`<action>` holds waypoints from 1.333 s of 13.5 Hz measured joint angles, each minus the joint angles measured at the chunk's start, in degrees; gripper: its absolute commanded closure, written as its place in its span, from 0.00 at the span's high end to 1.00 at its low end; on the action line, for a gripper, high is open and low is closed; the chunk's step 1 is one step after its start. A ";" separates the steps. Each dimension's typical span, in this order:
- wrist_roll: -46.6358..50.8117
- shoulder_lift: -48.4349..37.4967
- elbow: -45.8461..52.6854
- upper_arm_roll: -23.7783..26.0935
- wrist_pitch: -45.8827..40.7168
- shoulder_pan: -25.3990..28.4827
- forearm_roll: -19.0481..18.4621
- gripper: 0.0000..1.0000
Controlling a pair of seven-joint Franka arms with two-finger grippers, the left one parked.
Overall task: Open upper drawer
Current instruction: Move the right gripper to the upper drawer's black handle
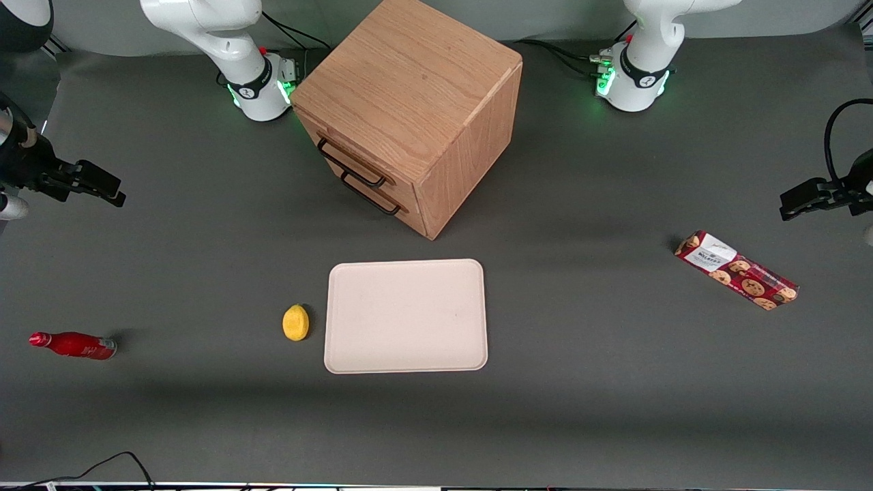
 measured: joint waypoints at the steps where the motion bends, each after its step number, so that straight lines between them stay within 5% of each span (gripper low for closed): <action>1: 0.00 0.03 0.00 0.00 0.00 -0.02 0.00 1.00; 10: 0.01 0.67 -0.10 1.19 -0.25 0.01 0.00 1.00; 15: -1.45 2.44 -1.03 13.57 -0.96 -1.52 0.02 1.00; 18: -10.42 4.28 -1.19 20.77 -0.95 -4.68 0.33 1.00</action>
